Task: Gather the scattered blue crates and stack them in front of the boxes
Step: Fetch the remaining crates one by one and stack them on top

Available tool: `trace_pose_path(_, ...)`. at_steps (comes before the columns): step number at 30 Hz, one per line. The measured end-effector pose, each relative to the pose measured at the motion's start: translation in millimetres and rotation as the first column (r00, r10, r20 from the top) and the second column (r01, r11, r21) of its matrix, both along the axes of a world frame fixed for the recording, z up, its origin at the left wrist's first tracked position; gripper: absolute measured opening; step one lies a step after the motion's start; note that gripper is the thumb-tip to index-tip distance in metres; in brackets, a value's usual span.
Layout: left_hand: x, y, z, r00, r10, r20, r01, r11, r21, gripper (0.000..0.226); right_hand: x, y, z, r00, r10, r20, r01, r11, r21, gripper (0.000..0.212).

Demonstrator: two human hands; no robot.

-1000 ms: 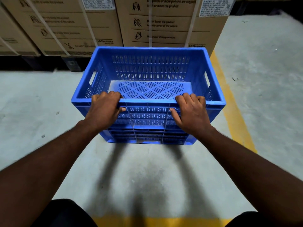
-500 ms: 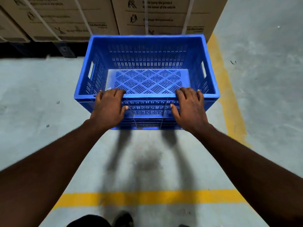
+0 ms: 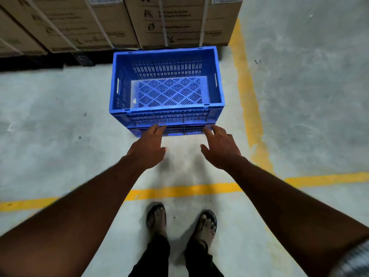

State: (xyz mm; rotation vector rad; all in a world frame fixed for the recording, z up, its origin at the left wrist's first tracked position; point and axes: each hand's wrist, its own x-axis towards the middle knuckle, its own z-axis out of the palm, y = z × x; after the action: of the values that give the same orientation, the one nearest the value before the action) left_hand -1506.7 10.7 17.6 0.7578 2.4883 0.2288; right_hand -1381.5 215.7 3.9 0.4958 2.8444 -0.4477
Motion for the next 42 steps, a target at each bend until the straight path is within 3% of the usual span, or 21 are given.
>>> trace_pose_path(8, 92.6, -16.2, 73.2, 0.998, -0.068, 0.019, 0.067, 0.997, 0.027, 0.072, 108.7, -40.1, 82.0, 0.997, -0.055, 0.047, 0.054, 0.998, 0.016, 0.055)
trace_pose_path(19, 271.3, -31.1, 127.4, 0.956, -0.278, 0.095, 0.275, 0.961, 0.043, 0.066, 312.1, -111.0, 136.6, 0.935, -0.339, 0.101, 0.345, 0.937, -0.054, 0.05)
trace_pose_path(25, 378.9, -3.4, 158.6, 0.878, -0.463, 0.121, 0.458, 0.886, 0.066, 0.065, 436.7, -124.1, 170.5, 0.864, -0.485, 0.135, 0.495, 0.867, -0.052, 0.049)
trace_pose_path(32, 533.6, 50.4, 185.0, 0.763, -0.63, 0.145, 0.622, 0.776, 0.105, 0.068, 604.5, -108.3, 203.7, 0.701, -0.699, 0.139, 0.701, 0.712, 0.048, 0.047)
trace_pose_path(42, 823.9, 81.4, 215.4, 0.558, -0.825, 0.09, 0.825, 0.563, 0.049, 0.064, 912.0, -129.9, 241.1, 0.426, -0.903, 0.062, 0.905, 0.425, -0.027, 0.049)
